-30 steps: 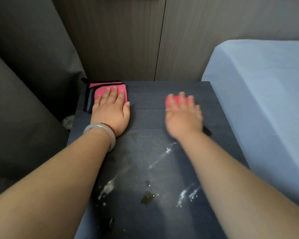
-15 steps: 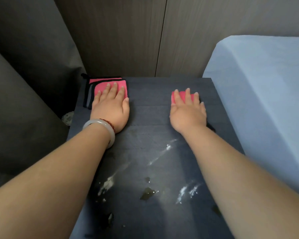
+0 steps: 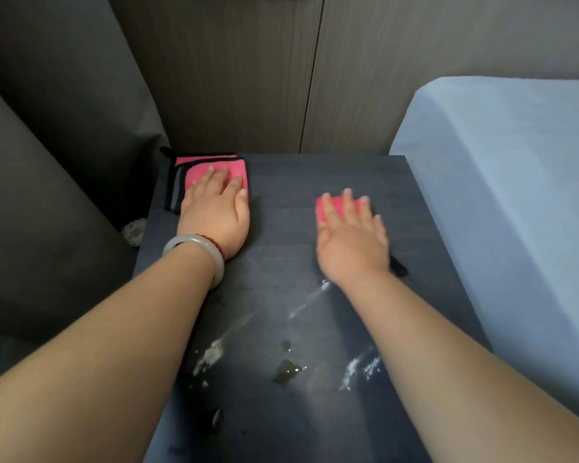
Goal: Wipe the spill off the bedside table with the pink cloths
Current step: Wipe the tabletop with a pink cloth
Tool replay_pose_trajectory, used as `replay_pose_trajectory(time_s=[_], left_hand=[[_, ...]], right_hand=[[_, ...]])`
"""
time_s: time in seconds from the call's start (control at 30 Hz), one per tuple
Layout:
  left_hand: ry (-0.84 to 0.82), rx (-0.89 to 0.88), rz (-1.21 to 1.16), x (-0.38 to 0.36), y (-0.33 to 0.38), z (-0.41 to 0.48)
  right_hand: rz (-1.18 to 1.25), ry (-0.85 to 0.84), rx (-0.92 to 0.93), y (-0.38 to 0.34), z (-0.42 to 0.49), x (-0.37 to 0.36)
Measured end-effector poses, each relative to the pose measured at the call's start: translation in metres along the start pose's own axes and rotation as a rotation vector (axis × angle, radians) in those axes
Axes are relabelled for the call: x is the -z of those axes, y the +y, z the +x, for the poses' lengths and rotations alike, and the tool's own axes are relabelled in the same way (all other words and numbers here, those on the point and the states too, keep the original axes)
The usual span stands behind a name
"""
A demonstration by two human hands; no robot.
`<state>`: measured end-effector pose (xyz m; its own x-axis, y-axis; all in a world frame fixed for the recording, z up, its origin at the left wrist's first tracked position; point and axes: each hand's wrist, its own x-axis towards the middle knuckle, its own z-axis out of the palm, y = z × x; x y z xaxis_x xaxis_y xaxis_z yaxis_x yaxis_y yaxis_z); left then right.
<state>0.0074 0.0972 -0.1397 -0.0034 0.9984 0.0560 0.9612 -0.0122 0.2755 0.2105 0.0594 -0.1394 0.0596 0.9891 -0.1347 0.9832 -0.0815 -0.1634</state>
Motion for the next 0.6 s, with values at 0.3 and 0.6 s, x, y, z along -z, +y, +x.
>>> replay_pose_trajectory(time_s=[0.3,0.6], left_hand=[[-0.190,-0.049,0.070,0.014,-0.006,-0.042],[-0.157,-0.064,0.161,0.005,-0.010,-0.081]], right_hand=[[-0.040,-0.031,0.122,0.036,-0.031,0.006],[0.002,-0.011,0.296,-0.028,-0.080,-0.010]])
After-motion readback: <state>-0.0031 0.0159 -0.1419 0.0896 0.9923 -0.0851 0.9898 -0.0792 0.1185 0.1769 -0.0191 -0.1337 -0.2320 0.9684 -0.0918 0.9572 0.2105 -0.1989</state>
